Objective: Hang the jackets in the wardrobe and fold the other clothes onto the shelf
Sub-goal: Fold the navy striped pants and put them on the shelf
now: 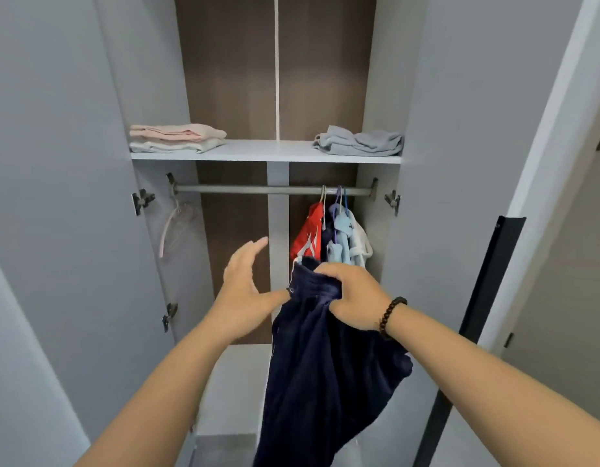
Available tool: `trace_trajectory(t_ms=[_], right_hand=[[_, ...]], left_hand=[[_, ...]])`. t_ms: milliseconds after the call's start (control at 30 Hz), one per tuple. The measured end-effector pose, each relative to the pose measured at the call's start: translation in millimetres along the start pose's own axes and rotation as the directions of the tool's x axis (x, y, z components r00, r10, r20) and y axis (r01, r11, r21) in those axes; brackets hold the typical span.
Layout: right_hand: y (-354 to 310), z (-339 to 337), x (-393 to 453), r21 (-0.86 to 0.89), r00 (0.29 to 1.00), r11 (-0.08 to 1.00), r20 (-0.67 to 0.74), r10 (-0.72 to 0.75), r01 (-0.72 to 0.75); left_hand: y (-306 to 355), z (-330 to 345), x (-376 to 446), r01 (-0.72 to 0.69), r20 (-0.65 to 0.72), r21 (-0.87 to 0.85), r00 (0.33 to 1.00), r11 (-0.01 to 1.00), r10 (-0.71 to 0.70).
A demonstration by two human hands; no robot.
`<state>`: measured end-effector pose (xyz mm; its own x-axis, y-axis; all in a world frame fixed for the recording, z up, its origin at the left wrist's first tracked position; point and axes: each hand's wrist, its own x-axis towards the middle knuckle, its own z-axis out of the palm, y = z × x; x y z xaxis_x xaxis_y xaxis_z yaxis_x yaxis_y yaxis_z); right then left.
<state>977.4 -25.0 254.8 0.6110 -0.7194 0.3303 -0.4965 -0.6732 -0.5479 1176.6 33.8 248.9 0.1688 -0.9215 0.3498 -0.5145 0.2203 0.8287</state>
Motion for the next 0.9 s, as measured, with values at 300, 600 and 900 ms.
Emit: trace_trajectory(t_ms=[300,600,900], right_hand=[[-31,-24,-18,-0.215,0.99,0.975,0.138,-0.033,0.063],[-27,-49,-27,-0.454,0.999,0.89,-0.006,0.048,-0.045],[-9,-70,-41,-0.428,0.97,0.876,-0.009,0.243,-0.224]], left_hand=[[-8,4,-3,0.134,0.596,-0.197,0.803,0.971,0.01],[27,14,-5,-0.164,0.212,-0.284,0.95,0.945,0.229],[31,-2,8,-0.241,-0.126,-0.01,0.963,0.971,0.238]])
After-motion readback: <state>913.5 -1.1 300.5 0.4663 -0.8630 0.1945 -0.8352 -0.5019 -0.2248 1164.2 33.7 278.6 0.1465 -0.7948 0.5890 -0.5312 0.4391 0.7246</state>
